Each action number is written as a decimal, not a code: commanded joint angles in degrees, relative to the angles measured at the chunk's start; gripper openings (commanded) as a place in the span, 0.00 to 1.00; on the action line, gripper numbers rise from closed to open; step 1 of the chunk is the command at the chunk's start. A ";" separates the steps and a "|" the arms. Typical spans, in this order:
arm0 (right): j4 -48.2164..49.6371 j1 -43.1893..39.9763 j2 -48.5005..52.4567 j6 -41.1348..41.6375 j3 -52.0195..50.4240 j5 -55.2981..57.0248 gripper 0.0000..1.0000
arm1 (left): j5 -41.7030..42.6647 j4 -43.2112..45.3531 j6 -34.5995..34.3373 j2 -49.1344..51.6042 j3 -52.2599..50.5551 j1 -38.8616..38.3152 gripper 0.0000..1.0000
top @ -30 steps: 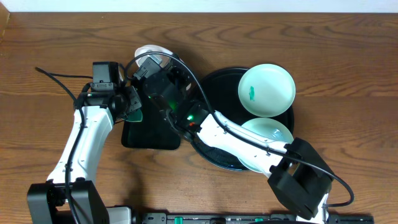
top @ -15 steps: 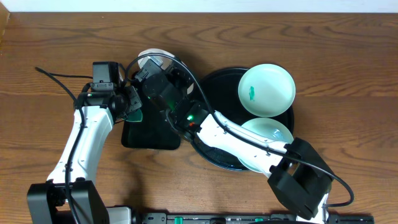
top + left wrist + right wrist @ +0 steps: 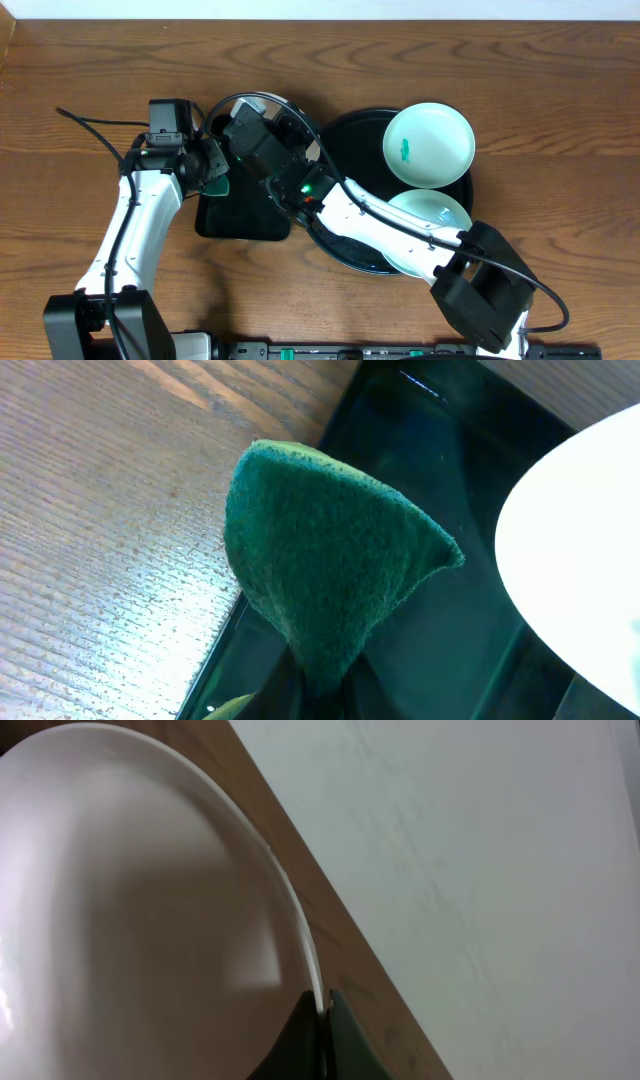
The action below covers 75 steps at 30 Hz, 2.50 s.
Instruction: Clean dirty plates on tray and stack at the side
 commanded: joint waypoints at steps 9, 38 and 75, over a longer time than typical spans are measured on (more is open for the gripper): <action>7.76 -0.72 0.04 1.14 1.31 5.64 0.01 | -0.72 0.02 -0.55 0.24 -0.39 0.02 0.08; -0.46 -1.70 0.04 8.11 1.31 8.57 0.01 | -0.72 0.02 -0.55 0.24 -0.39 0.02 0.08; -42.86 -47.21 -14.34 52.61 1.31 -58.12 0.01 | -0.70 -0.17 -0.55 0.24 -0.39 0.02 0.08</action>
